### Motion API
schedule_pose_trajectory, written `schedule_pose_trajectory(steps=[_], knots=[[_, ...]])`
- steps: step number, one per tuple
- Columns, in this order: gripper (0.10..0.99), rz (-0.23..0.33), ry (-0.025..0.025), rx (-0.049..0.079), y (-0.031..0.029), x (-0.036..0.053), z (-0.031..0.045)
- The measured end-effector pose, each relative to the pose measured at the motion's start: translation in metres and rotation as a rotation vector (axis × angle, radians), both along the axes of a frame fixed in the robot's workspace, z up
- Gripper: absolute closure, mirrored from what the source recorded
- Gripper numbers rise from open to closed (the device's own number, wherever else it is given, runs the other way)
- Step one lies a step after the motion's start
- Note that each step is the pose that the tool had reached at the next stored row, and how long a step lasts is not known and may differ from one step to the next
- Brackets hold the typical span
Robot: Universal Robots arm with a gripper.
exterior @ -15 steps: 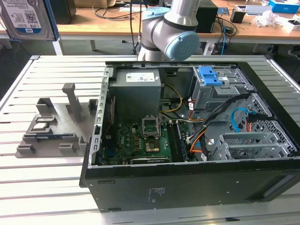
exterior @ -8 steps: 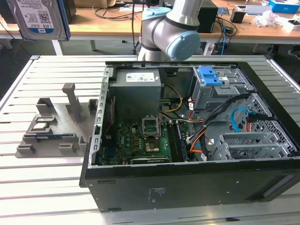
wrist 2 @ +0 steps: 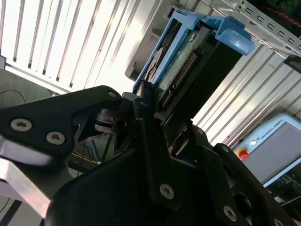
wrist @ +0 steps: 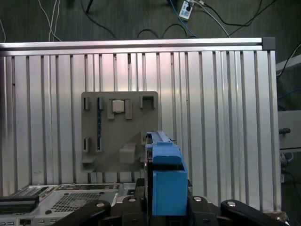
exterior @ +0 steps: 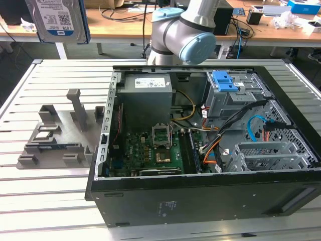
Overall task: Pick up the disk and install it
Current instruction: 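Pick up the disk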
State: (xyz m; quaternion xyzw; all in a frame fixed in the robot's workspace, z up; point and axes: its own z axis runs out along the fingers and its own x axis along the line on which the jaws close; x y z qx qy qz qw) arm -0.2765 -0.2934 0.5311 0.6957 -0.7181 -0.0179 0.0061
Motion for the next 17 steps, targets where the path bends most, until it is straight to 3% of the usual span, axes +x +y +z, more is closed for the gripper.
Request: schedule_pose_trajectory(steps=[8,13,17], knots=[[0.722,0.000,0.0003,0.000,0.0000,0.0302,0.0000],[0.722,0.000,0.0006,0.000,0.0000,0.0590,0.0000],[0.722,0.000,0.0010,0.000,0.0000,0.0735,0.0000]])
